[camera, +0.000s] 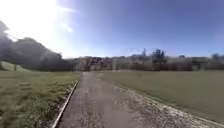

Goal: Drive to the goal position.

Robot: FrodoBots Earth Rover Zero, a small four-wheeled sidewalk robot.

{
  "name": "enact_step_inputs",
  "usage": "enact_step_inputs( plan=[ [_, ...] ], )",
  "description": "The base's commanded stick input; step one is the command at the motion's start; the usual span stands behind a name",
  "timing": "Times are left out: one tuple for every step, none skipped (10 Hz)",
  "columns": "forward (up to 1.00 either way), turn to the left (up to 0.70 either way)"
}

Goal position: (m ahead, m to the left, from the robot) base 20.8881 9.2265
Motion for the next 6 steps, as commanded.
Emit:
enact_step_inputs(
  plan=[
    [0.50, 0.13],
    [0.50, 0.00],
    [0.50, 0.00],
    [0.50, 0.00],
    [0.50, 0.00],
    [0.50, 0.00]
  ],
)
